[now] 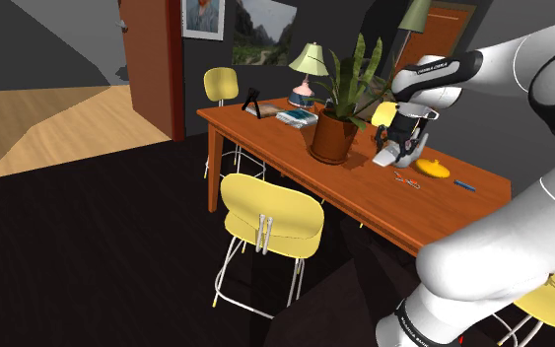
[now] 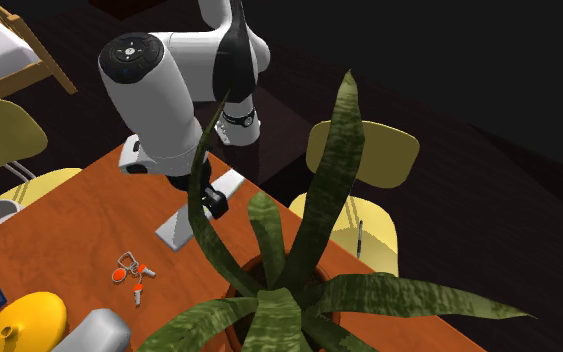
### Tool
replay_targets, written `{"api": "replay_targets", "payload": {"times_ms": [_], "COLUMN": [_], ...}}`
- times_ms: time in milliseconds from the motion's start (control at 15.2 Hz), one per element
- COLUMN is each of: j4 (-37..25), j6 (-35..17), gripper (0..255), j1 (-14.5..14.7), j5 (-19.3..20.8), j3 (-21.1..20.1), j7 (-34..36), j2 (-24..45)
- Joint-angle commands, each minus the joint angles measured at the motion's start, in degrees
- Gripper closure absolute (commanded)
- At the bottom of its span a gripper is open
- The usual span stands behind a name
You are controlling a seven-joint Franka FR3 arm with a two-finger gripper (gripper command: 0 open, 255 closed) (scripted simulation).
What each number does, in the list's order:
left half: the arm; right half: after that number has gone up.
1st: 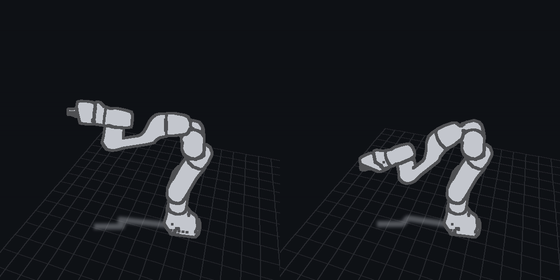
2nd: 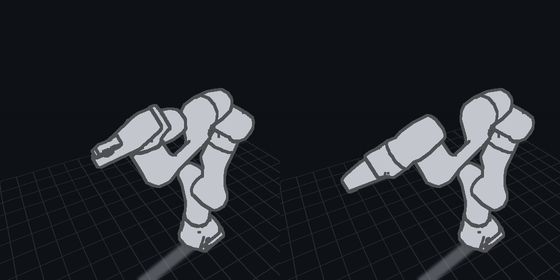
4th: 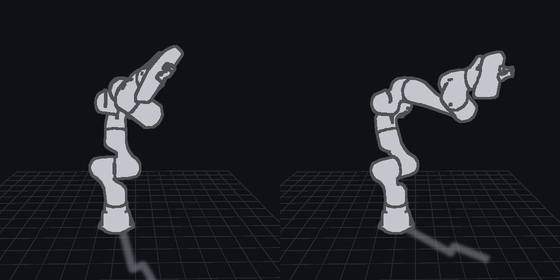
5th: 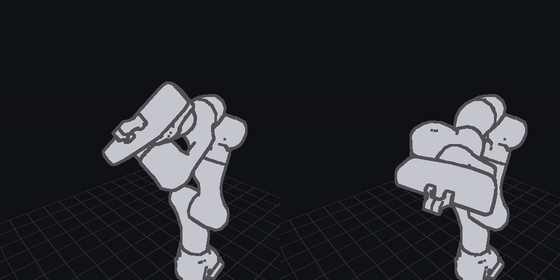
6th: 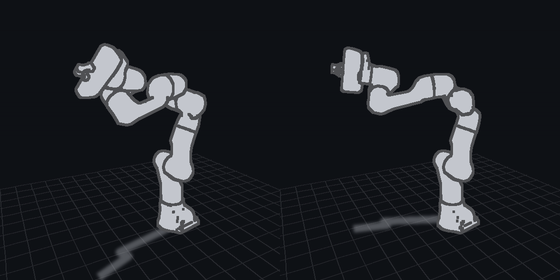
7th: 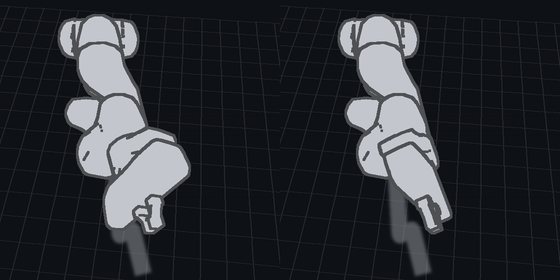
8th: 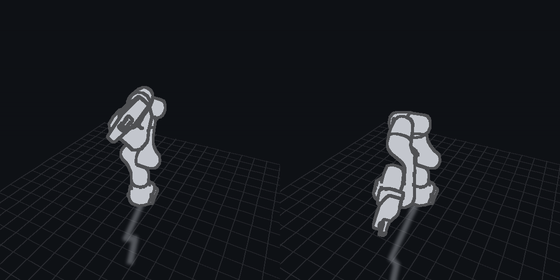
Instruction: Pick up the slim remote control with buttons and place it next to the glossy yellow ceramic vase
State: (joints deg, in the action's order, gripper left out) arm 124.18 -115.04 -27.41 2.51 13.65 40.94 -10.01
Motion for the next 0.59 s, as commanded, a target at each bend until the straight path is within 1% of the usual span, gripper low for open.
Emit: {"api": "replay_targets", "payload": {"times_ms": [0, 528], "j4": [0.3, -1.5], "j6": [0.0, 0.2], "gripper": [255, 255], "j1": [-1.3, -6.1], "j5": [0.4, 1.0], "j3": [1.7, 8.7], "j7": [-2.9, -14.4], "j2": [-0.4, 0.9]}}
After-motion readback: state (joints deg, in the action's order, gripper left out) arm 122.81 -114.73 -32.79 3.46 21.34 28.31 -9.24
